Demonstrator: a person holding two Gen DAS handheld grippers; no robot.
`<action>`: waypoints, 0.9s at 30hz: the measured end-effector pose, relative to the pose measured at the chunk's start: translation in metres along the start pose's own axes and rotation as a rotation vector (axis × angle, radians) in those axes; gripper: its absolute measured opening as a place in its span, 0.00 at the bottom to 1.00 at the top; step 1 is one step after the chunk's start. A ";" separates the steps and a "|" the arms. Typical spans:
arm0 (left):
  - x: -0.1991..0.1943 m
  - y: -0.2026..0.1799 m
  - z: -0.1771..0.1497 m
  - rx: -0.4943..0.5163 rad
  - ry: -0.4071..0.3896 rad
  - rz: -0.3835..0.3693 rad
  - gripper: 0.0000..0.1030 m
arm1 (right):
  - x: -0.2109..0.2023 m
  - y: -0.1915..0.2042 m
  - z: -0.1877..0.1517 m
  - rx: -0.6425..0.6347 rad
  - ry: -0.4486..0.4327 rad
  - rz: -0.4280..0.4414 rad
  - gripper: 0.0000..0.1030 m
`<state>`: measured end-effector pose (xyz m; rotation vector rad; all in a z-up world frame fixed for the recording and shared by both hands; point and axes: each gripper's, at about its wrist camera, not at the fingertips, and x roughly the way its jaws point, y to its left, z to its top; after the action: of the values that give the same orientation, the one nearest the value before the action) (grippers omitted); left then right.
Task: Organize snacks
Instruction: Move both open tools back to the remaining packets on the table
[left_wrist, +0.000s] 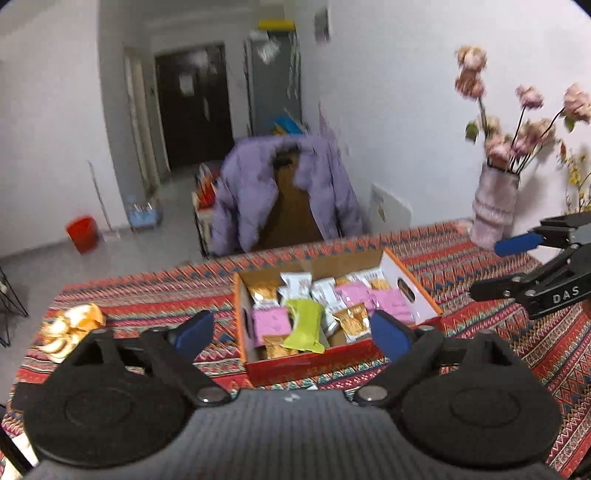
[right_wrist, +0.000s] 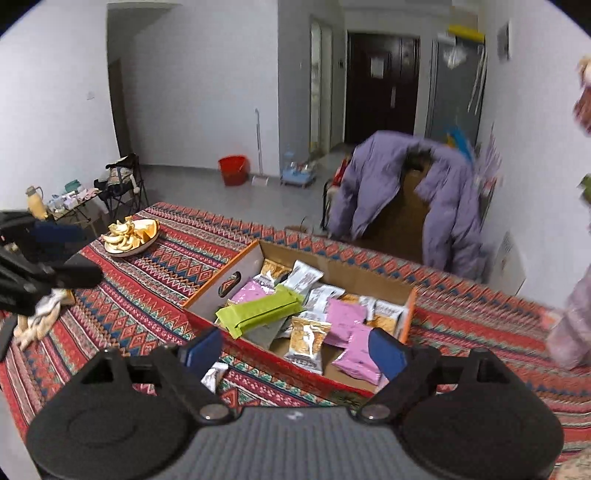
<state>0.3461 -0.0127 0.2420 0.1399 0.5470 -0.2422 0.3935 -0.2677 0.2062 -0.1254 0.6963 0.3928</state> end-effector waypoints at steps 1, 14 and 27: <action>-0.012 0.001 -0.009 -0.004 -0.017 0.010 0.94 | -0.010 0.005 -0.008 -0.007 -0.015 -0.002 0.87; -0.103 -0.033 -0.147 -0.017 -0.135 0.096 1.00 | -0.097 0.066 -0.147 -0.029 -0.236 -0.015 1.00; -0.108 -0.048 -0.251 -0.100 -0.113 0.163 1.00 | -0.088 0.118 -0.267 0.017 -0.255 -0.117 1.00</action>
<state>0.1188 0.0104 0.0836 0.0723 0.4316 -0.0628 0.1255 -0.2515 0.0613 -0.0974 0.4388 0.2847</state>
